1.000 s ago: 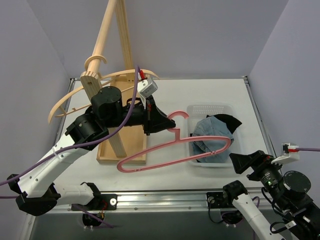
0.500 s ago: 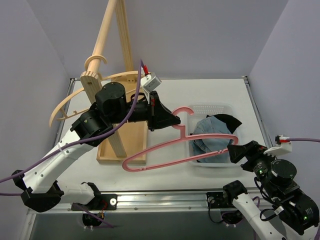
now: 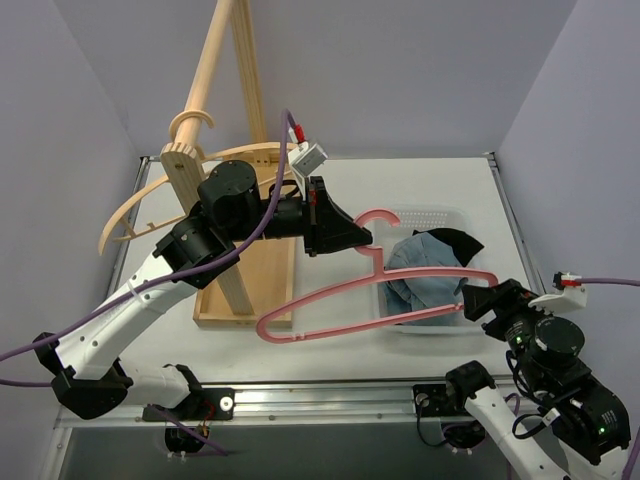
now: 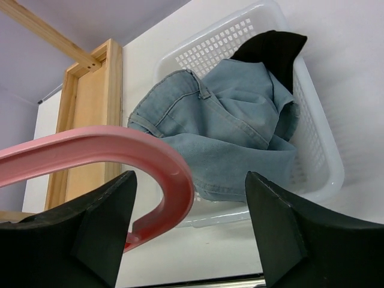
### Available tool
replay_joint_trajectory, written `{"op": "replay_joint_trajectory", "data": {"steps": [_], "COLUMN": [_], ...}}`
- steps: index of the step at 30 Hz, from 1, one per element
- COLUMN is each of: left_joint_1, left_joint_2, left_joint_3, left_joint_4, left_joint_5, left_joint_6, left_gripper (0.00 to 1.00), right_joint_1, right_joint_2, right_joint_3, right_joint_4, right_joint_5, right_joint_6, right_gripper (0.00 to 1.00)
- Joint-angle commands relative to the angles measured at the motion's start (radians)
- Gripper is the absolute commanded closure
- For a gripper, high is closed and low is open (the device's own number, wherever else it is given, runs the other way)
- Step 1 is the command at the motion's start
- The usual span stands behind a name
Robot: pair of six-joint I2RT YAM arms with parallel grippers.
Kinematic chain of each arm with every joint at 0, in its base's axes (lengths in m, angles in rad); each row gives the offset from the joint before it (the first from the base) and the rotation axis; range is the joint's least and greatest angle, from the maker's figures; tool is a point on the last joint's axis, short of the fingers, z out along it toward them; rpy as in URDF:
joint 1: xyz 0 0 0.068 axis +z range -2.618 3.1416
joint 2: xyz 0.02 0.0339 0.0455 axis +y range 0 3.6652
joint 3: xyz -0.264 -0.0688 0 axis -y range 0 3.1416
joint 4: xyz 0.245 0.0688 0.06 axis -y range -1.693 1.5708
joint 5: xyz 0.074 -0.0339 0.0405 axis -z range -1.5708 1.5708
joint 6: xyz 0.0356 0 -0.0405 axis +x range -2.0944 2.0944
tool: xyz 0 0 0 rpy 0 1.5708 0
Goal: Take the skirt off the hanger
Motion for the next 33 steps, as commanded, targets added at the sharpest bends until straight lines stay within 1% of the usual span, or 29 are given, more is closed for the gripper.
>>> {"op": "replay_joint_trajectory", "data": {"steps": [1,4,5,7,16,19,20,22,23,27,28,30,31,33], "left_joint_1": [0.007,0.007,0.007,0.007,0.008,0.008,0.008,0.008,0.008,0.008,0.008,0.008,0.008,0.010], "left_joint_2": [-0.001,0.000,0.003,0.005,0.003,0.002,0.002,0.002,0.002,0.000,0.000,-0.001,0.000,0.000], "left_joint_3": [0.036,0.033,0.033,0.026,0.007,0.006,0.003,0.003,0.000,-0.003,-0.003,-0.006,-0.007,-0.009], "left_joint_4": [0.082,0.091,0.095,0.105,0.118,0.121,0.124,0.124,0.125,0.133,0.133,0.137,0.138,0.136], "left_joint_5": [0.029,0.032,0.032,0.038,0.050,0.050,0.050,0.053,0.053,0.052,0.053,0.053,0.053,0.053], "left_joint_6": [-0.023,-0.028,-0.029,-0.032,-0.037,-0.035,-0.037,-0.038,-0.042,-0.046,-0.046,-0.048,-0.048,-0.049], "left_gripper": [0.98,0.98,0.98,0.98,0.98,0.98,0.98,0.98,0.98,0.98,0.98,0.98,0.98,0.98], "right_joint_1": [0.000,0.000,0.000,-0.001,-0.001,-0.001,-0.001,-0.001,0.000,-0.001,-0.001,0.000,-0.001,-0.001], "right_joint_2": [-0.017,-0.020,-0.020,-0.017,0.006,0.008,0.008,0.008,0.008,-0.002,-0.006,-0.006,-0.006,-0.006], "right_joint_3": [-0.012,-0.020,-0.021,-0.027,-0.032,-0.035,-0.035,-0.037,-0.038,-0.050,-0.050,-0.050,-0.050,-0.052], "right_joint_4": [0.032,0.035,0.034,0.035,0.051,0.060,0.066,0.069,0.069,0.069,0.069,0.072,0.075,0.077], "right_joint_5": [0.073,0.078,0.079,0.081,0.088,0.088,0.088,0.090,0.089,0.090,0.093,0.095,0.095,0.093], "right_joint_6": [0.033,0.045,0.048,0.051,0.050,0.053,0.053,0.056,0.059,0.062,0.062,0.070,0.071,0.074], "right_gripper": [0.34,0.39,0.43,0.45,0.46,0.48,0.52,0.57,0.63,0.79,0.87,0.92,0.96,1.00]}}
